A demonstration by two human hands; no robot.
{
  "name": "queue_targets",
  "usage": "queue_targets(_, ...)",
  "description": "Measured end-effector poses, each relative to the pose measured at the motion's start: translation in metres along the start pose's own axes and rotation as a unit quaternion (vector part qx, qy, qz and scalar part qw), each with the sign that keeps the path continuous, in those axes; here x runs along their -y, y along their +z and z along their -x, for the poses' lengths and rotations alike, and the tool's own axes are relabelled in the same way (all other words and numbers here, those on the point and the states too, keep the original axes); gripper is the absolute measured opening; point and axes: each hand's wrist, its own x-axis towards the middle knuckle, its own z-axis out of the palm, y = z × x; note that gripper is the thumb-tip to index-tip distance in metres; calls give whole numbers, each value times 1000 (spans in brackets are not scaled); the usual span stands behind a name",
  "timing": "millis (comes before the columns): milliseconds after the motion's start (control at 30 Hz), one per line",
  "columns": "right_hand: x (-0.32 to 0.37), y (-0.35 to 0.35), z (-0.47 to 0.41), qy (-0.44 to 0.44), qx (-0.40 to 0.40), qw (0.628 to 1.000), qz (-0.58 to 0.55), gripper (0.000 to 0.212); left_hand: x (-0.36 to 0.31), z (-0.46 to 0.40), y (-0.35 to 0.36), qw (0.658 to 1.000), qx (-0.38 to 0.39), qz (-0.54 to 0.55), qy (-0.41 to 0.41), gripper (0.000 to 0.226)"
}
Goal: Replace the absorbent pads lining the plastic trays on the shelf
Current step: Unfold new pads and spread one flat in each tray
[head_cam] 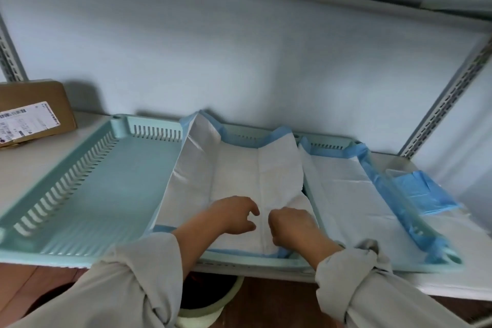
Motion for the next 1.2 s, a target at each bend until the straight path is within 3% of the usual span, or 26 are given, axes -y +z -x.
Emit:
queue_targets(100, -5, -11, -6, 14, -86, 994, -72, 23, -7, 4, -4, 996, -48, 77, -11, 39)
queue_targets(300, 7, -8, -2, -87, 70, 981, -157, 51, -2, 8, -17, 998, -13, 23, -55, 40)
queue_targets(467, 17, 7, -12, -88, 14, 987, -134, 42, 3, 7, -24, 995, -46, 10, -91, 32)
queue_targets(600, 18, 14, -13, -85, -31, 990, -106, 23, 7, 11, -28, 992, -47, 10, -114, 28)
queue_targets(700, 10, 7, -13, -43, -69, 977, -199, 22, 2, 23, -38, 985, -24, 121, -124, 24)
queue_targets(800, -5, -27, -14, 8, -144, 932, -331, 17, -11, 42, -54, 945, 144, 264, -131, 41)
queue_targets(867, -12, -53, -9, 14, -184, 902, -390, 14, -17, 47, -56, 928, 175, 293, -150, 61)
queue_targets(933, -14, -74, 1, 6, -214, 884, -416, 12, -21, 46, -58, 911, 72, 366, -174, 77)
queue_targets(967, -12, -80, 6, 2, -226, 880, -417, 11, -22, 45, -59, 882, 5, 434, -184, 77)
queue_targets(1033, -8, -88, 18, -7, -237, 880, -411, 9, -23, 39, -67, 791, -101, 571, -193, 66)
queue_targets(1100, 5, -90, 29, -23, -221, 882, -415, 8, -21, 33, -74, 723, -157, 646, -186, 45)
queue_targets(1167, 23, -90, 37, -74, -181, 884, -425, 6, -19, 29, -78, 707, -189, 656, -183, 36)
queue_targets(1200, 32, -91, 41, -111, -154, 884, -427, 8, -19, 29, -78, 716, -205, 638, -195, 37)
